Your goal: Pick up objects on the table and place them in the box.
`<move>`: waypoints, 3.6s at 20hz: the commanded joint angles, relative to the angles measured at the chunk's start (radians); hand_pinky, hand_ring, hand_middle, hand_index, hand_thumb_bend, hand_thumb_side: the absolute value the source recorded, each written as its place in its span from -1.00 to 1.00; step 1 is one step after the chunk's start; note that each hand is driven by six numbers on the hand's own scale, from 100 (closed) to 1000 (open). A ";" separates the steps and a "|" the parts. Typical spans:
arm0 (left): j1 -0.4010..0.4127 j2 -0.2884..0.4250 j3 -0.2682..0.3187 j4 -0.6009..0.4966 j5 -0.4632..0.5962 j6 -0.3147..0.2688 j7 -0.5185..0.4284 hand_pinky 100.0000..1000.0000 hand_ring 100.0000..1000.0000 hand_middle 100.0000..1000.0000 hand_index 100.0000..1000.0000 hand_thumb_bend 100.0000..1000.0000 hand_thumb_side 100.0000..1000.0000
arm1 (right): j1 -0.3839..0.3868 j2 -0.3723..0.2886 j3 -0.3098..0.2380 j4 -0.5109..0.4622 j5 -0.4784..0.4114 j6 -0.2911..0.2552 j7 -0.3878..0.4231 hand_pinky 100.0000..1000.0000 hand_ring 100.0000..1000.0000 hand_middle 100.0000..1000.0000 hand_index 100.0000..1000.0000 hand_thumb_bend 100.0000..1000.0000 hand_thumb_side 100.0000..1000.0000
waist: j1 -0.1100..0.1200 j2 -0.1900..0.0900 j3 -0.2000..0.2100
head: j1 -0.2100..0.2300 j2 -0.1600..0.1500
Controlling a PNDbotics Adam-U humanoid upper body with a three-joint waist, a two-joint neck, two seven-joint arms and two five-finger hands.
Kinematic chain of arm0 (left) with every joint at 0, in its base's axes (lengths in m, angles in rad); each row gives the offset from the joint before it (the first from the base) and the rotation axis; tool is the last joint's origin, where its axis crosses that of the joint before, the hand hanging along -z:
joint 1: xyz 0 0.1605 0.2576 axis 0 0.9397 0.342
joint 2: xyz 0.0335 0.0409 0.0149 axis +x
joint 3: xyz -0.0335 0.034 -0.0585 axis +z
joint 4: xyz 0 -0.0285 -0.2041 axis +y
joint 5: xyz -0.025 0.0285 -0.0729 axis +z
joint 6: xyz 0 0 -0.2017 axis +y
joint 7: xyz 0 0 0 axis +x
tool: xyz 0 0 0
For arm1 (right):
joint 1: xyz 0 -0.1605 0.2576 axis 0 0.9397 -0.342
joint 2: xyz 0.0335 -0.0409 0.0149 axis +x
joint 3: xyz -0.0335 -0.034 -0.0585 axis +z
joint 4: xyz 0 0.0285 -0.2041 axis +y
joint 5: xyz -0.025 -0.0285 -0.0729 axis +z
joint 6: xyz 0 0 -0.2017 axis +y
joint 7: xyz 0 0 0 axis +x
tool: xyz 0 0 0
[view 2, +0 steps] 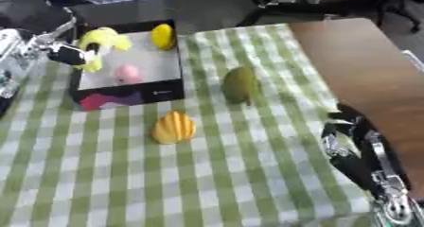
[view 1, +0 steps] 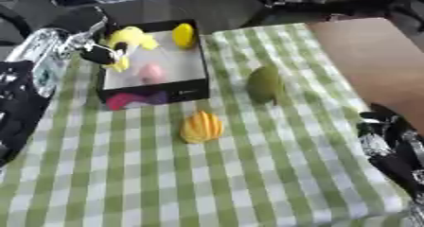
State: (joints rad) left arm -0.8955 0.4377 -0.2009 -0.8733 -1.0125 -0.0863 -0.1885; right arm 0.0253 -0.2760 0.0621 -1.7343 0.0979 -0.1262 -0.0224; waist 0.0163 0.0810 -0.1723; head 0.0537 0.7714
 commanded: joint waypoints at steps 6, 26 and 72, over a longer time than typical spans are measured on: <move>-0.001 0.015 0.018 0.018 -0.040 -0.003 0.053 0.46 0.28 0.46 0.87 0.18 0.06 | -0.010 -0.007 -0.006 -0.010 -0.008 -0.001 0.001 0.75 0.39 0.45 0.79 -1.00 -0.32 | -0.012 -0.018 0.002 | 0.001 -0.001; 0.597 0.274 0.271 -0.968 0.879 0.174 0.335 0.43 0.18 0.36 0.69 0.24 0.25 | -0.302 -0.246 -0.003 0.031 0.186 -0.008 0.044 0.75 0.45 0.50 0.80 -1.00 -0.61 | 0.001 -0.022 0.098 | -0.028 -0.001; 0.829 -0.126 0.270 -0.997 0.880 0.159 0.302 0.36 0.11 0.25 0.63 0.09 0.25 | -0.735 -0.079 0.051 0.816 0.774 -0.140 -0.007 0.55 -0.10 -0.26 -0.05 -1.00 -0.61 | 0.020 -0.007 0.185 | -0.073 -0.001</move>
State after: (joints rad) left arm -0.0621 0.2978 0.0662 -1.8610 -0.1285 0.0730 0.1170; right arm -0.6944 -0.3383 0.1236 -0.9025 0.8743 -0.2700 0.0039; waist 0.0242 0.0822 0.0134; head -0.0184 0.7714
